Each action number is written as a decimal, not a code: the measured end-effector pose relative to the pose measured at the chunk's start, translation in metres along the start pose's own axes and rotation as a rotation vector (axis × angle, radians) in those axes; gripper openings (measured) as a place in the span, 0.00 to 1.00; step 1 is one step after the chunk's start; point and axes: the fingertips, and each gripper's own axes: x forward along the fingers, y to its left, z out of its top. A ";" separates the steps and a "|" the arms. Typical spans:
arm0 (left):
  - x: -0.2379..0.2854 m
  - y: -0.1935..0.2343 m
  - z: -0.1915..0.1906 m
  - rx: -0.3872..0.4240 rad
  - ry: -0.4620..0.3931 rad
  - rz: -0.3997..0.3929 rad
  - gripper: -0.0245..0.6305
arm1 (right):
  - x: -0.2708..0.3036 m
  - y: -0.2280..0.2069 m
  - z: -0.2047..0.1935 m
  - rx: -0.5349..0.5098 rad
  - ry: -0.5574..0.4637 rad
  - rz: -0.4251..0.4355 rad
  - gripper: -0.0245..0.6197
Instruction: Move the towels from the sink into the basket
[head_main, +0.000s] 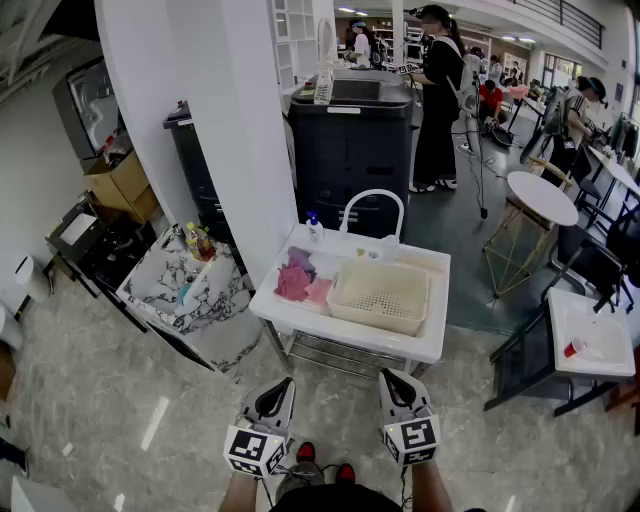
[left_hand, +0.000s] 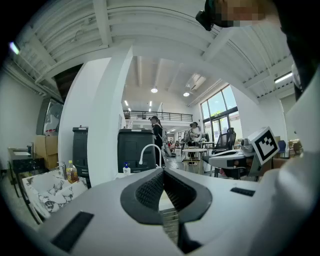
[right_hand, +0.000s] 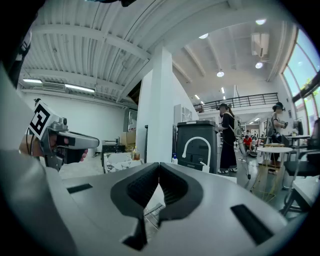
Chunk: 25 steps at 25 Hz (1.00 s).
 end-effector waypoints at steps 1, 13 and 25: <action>0.000 0.000 -0.001 0.000 0.002 -0.001 0.04 | 0.000 0.001 0.001 0.002 -0.003 -0.001 0.08; -0.005 0.004 -0.001 -0.006 -0.010 0.008 0.04 | 0.002 0.009 0.004 0.025 -0.019 0.022 0.08; -0.004 0.006 0.006 -0.002 -0.027 0.017 0.04 | 0.007 0.010 0.007 0.013 -0.018 0.027 0.08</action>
